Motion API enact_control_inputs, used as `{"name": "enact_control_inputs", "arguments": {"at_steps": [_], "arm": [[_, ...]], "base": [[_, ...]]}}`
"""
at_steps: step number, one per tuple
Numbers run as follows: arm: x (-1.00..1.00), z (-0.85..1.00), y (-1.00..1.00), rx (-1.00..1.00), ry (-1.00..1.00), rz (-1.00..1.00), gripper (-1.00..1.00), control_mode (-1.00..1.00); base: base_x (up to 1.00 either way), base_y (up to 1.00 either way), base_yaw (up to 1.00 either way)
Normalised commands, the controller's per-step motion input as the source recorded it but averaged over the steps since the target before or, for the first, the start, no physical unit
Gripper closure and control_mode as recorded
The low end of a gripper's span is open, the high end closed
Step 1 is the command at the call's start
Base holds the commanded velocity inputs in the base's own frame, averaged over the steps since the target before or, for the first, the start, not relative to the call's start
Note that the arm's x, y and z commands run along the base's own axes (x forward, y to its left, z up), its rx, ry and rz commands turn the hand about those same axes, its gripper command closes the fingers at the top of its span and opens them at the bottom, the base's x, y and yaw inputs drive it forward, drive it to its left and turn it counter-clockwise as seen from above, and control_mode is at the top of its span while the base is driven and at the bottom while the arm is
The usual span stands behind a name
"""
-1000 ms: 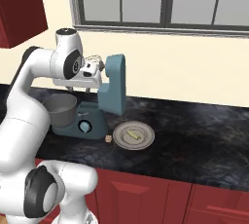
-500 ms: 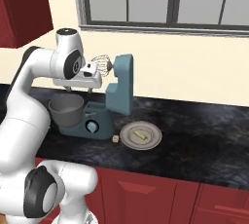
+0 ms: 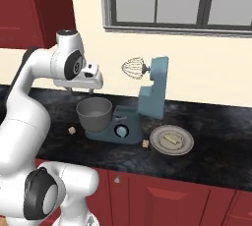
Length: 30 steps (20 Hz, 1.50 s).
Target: Add butter and sugar cubes to the stand mixer bowl and then turn on the stand mixer to begin making frosting.
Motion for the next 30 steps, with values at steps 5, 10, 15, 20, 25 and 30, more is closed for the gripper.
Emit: {"name": "enact_control_inputs", "arguments": {"at_steps": [5,10,15,20,25,30], "arm": [[0.0,0.0,0.0,0.0,0.0,0.0,-1.0,1.0],[0.0,0.0,0.0,0.0,0.0,0.0,-1.0,1.0],[0.0,0.0,0.0,0.0,0.0,0.0,-1.0,1.0],[0.0,0.0,0.0,0.0,0.0,0.0,-1.0,1.0],[0.0,0.0,0.0,0.0,0.0,0.0,-1.0,1.0],[0.0,0.0,0.0,0.0,0.0,0.0,-1.0,1.0]], "base": [[0.0,0.5,0.0],[0.0,0.39,-0.01],[0.1,0.39,-0.02],[0.3,0.31,-0.03],[0.51,0.11,-0.03],[0.62,0.0,0.0]]}}
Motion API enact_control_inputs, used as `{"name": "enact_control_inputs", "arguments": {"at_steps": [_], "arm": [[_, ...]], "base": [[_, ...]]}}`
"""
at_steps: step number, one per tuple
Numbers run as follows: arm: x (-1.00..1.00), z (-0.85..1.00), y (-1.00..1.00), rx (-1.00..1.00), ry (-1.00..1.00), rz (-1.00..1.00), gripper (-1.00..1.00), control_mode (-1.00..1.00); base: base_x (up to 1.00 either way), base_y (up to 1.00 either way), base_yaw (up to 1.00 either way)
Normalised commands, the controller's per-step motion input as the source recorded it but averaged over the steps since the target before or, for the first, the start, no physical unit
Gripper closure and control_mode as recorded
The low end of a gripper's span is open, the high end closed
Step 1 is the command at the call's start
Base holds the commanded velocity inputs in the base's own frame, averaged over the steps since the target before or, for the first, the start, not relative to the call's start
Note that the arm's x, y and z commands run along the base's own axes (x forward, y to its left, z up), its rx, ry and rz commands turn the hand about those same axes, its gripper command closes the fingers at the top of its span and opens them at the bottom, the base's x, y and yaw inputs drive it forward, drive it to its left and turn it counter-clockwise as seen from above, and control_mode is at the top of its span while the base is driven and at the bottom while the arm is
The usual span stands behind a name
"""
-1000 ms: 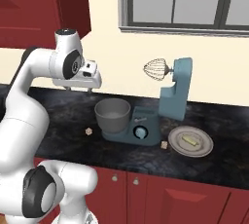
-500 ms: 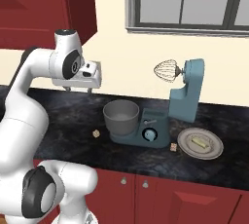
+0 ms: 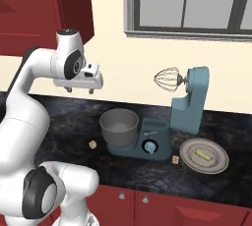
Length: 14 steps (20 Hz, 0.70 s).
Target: Add butter and sugar cubes to the stand mixer bowl and then turn on the stand mixer to begin making frosting.
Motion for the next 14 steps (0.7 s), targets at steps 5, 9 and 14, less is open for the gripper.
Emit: {"name": "enact_control_inputs", "arguments": {"at_steps": [5,9,14], "arm": [[0.0,0.0,0.0,0.0,0.0,0.0,-1.0,1.0],[0.0,0.0,0.0,0.0,0.0,0.0,-1.0,1.0],[-0.19,-0.32,-0.01,0.04,-0.01,-0.03,-1.0,-1.0]], "base": [[0.61,0.0,0.0],[0.16,0.0,0.0],[0.0,0.0,0.0]]}}
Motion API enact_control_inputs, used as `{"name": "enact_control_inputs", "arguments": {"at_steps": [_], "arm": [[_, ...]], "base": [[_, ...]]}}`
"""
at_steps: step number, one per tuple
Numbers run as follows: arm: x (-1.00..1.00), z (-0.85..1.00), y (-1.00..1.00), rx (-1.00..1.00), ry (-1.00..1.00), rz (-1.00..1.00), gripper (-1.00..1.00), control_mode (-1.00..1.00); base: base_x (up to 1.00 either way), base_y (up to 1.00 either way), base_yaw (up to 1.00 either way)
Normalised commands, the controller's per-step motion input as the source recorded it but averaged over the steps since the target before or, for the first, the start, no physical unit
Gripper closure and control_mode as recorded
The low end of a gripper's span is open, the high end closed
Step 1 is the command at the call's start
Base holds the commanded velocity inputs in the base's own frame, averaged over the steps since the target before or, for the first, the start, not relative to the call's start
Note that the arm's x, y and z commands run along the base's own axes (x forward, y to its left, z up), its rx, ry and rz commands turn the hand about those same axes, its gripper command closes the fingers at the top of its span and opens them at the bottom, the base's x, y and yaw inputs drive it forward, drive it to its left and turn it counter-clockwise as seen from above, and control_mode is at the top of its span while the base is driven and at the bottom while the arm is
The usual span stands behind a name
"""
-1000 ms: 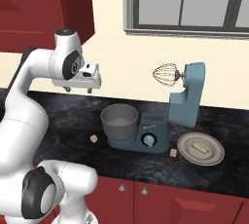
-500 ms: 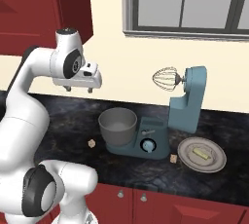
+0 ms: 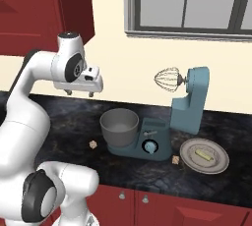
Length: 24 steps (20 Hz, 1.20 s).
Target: Add butter and sugar cubes to the stand mixer bowl and then turn on the stand mixer to begin making frosting.
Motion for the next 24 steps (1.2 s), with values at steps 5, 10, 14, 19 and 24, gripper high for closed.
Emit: {"name": "enact_control_inputs", "arguments": {"at_steps": [5,10,14,19,24], "arm": [[-0.76,-0.54,-0.27,0.21,-0.1,-0.24,-1.0,-1.0],[-0.54,-0.27,-0.54,0.27,-0.05,-0.35,-1.0,-1.0],[-0.5,-0.17,-0.74,0.28,0.0,-0.34,-1.0,-1.0],[-0.41,-0.11,-0.94,0.27,0.0,-0.32,-1.0,-1.0],[-0.37,-0.05,-1.0,0.27,0.0,-0.29,-1.0,-1.0]], "base": [[0.0,0.0,0.0],[0.0,0.0,0.0],[0.0,0.0,0.0],[0.0,0.0,0.0],[0.0,0.0,0.0]]}}
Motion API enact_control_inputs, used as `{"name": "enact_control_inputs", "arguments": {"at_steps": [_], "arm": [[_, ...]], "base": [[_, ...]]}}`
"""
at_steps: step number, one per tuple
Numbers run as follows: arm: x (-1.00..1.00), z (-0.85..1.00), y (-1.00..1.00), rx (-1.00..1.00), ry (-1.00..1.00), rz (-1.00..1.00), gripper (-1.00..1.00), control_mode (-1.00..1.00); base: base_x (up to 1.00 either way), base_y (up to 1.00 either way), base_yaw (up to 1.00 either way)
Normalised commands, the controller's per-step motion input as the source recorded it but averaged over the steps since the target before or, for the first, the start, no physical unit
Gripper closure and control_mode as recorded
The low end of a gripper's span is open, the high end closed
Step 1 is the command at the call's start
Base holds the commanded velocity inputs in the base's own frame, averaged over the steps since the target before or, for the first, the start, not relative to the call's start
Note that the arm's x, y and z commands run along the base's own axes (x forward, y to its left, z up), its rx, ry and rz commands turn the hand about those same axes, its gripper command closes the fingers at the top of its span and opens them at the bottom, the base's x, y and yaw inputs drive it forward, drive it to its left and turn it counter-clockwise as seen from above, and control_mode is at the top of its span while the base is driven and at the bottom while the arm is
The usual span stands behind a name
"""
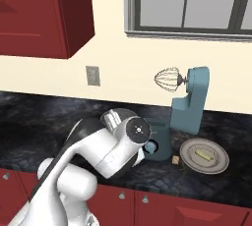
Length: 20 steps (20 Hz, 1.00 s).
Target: Add butter and sugar cubes to the stand mixer bowl and then turn on the stand mixer to begin making frosting.
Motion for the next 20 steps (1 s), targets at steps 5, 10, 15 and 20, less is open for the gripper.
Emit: {"name": "enact_control_inputs", "arguments": {"at_steps": [5,10,15,20], "arm": [[-0.33,-0.09,-1.0,0.26,0.0,-0.27,-1.0,-1.0],[-0.29,-0.19,-1.0,0.29,0.0,-0.24,-1.0,-1.0],[-0.03,-0.07,-0.87,0.3,0.03,-0.22,-1.0,-1.0],[0.32,0.0,-0.63,0.28,0.11,-0.29,-1.0,-1.0]], "base": [[0.0,0.0,0.0],[0.0,0.0,0.0],[0.0,0.0,0.0],[0.0,0.0,0.0]]}}
